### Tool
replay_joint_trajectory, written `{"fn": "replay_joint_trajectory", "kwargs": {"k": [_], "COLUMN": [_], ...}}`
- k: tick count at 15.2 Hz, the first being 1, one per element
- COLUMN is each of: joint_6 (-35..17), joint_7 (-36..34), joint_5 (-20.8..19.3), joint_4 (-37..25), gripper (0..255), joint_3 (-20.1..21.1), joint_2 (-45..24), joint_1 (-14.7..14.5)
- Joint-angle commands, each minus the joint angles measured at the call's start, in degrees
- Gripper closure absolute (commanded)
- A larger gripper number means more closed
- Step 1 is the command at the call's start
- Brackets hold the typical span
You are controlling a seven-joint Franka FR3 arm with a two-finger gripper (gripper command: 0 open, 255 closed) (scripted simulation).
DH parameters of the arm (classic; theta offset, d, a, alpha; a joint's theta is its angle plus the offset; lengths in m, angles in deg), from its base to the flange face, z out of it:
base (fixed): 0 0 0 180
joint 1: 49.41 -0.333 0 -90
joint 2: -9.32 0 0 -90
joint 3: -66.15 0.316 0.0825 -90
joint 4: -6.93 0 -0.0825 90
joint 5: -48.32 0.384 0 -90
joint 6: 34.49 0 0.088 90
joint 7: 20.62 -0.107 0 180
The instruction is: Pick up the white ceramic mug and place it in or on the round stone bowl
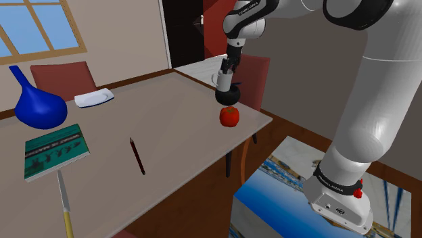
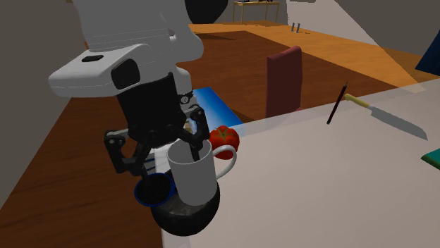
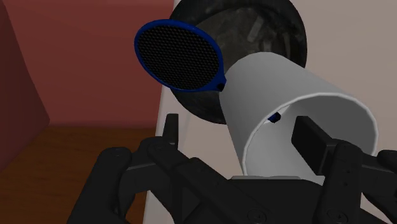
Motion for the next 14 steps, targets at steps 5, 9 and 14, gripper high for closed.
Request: {"fn": "replay_joint_trajectory", "kwargs": {"k": [5, 9, 14], "joint_6": [5.0, 6.3, 6.3], "joint_7": [-0.6, -0.7, -0.7], "joint_5": [-0.9, -1.1, -1.1], "joint_4": [-2.7, -3.5, -3.5], "gripper": [0, 0, 0], "joint_3": [-0.3, -0.3, -0.3], "joint_2": [2.4, 3.0, 3.0], "joint_1": [0.1, 0.1, 0.1]}}
